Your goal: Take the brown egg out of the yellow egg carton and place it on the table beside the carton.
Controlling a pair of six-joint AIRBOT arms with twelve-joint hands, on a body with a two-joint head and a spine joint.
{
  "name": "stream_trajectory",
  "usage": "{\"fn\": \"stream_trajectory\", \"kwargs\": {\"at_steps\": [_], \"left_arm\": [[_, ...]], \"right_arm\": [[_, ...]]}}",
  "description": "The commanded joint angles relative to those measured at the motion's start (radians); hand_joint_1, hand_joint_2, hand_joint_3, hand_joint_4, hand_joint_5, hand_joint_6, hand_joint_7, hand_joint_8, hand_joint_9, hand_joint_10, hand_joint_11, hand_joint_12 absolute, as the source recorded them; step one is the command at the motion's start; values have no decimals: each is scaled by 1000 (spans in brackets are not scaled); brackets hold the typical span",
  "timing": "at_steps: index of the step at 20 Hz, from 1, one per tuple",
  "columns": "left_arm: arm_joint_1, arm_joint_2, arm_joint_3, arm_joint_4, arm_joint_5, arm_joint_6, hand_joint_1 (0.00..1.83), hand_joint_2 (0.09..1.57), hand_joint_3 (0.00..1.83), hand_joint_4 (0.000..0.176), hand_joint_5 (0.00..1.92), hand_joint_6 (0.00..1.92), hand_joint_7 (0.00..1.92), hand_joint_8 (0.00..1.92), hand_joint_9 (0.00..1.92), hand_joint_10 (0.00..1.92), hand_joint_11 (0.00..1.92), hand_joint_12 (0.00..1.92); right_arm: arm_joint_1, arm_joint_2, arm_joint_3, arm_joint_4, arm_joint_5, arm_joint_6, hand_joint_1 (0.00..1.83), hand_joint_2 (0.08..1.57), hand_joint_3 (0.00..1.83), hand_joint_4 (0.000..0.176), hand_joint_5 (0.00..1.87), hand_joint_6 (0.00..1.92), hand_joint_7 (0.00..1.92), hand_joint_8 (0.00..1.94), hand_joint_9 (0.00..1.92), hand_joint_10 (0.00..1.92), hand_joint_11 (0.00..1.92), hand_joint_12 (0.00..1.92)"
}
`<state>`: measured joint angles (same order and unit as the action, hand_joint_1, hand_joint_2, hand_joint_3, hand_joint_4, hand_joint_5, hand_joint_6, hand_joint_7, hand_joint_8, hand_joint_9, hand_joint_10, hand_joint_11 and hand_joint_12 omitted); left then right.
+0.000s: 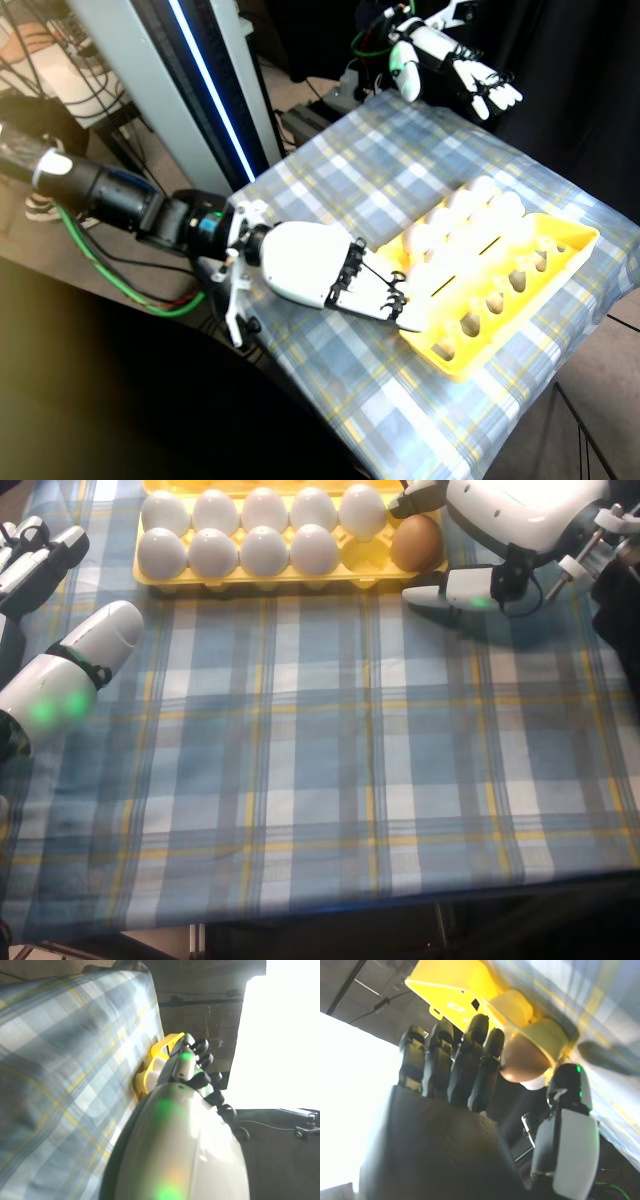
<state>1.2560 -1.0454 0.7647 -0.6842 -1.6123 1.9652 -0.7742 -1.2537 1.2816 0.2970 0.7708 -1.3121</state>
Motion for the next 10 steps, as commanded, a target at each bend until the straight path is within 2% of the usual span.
{"fn": "stream_trajectory", "kwargs": {"at_steps": [1, 2, 5, 10], "left_arm": [[-4, -6, 6, 46, -120, -3, 0, 1184, 0, 17, 371, 7, 164, 9, 69, 9, 0, 0], [-4, -6, 6, 46, -120, -3, 0, 1180, 0, 16, 372, 6, 168, 9, 73, 10, 0, 0], [-4, -6, 6, 45, -120, -3, 0, 1177, 0, 29, 358, 0, 165, 5, 67, 5, 0, 0], [-2, -6, 5, 44, -120, -3, 0, 1171, 0, 28, 360, 0, 163, 1, 68, 3, 0, 0]], "right_arm": [[18, -1, 3, -16, 113, -17, 909, 970, 0, 0, 877, 12, 830, 7, 356, 5, 0, 0], [20, -1, 2, -16, 112, -25, 916, 979, 3, 0, 900, 14, 856, 12, 369, 7, 0, 0], [22, -1, 1, -16, 111, -32, 926, 1006, 5, 0, 950, 11, 923, 14, 440, 15, 5, 2], [41, 1, -16, -23, 115, -51, 915, 1021, 2, 0, 986, 7, 949, 4, 490, 12, 31, 12]]}}
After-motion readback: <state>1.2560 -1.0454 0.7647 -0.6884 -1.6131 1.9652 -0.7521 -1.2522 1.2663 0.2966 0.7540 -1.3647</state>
